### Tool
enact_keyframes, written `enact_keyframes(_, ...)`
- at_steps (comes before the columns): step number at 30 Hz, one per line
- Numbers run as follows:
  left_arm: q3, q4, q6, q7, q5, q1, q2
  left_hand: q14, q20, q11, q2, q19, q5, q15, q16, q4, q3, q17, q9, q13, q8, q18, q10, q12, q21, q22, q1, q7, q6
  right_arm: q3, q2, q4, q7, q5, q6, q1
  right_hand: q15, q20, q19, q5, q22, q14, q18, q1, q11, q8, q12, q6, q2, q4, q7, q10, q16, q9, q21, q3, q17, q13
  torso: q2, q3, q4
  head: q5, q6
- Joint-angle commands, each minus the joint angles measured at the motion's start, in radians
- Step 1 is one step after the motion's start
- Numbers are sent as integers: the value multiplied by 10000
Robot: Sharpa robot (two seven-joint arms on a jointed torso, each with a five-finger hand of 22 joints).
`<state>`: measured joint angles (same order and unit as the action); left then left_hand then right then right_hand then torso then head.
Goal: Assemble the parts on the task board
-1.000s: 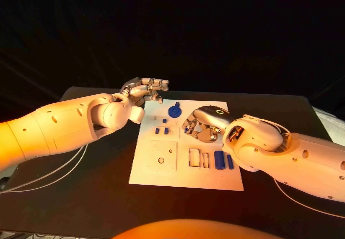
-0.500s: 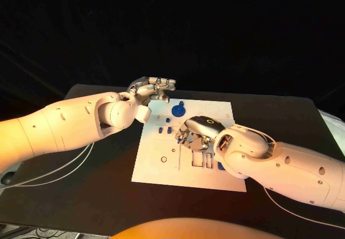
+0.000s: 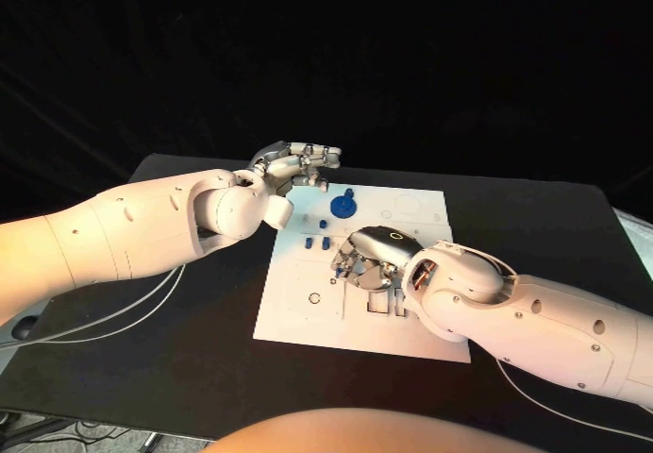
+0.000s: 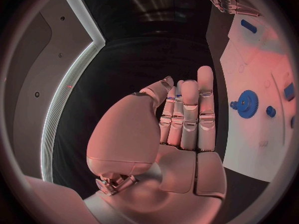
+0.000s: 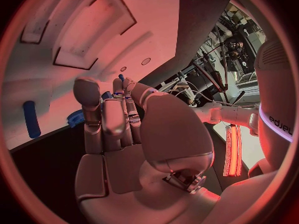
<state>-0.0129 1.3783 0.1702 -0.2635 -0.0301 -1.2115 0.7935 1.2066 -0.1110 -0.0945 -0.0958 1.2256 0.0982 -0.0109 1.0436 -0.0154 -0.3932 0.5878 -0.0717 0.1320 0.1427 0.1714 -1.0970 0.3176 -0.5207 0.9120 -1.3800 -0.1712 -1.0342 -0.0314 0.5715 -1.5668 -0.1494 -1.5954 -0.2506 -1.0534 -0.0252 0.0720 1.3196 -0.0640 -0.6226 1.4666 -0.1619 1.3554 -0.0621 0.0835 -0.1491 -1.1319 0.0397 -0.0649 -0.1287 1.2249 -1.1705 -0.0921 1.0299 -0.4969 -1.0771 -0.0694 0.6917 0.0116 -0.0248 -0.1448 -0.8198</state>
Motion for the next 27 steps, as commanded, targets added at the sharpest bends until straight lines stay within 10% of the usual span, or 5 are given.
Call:
enact_keyframes(1, 5, 34, -76, -83, 28, -3, -30, 86, 12, 8, 79, 77, -53, -1, 46, 7, 78, -9, 9, 17, 39, 102, 72, 7, 47, -9, 2, 17, 73, -6, -28, 20, 159, 45, 137, 36, -19, 7, 40, -60, -7, 439, 98, -73, 11, 62, 51, 21, -38, -33, -45, -64, -48, -8, 36, -45, 8, 11, -6, 2, -10, -28, -24)
enact_keyframes(27, 5, 18, -131, -33, 28, -4, -70, 85, 9, 4, 86, 84, -50, -4, 63, 4, 96, -4, 10, 22, 52, 102, 118, 31, 59, -19, 4, 14, 94, -42, -258, 341, 222, -70, 186, 192, -17, 10, 32, -88, -22, 438, 98, -80, 7, 59, 58, 24, -44, -42, -49, -64, -67, -10, 55, -61, 1, 11, -11, 1, -12, -85, -81)
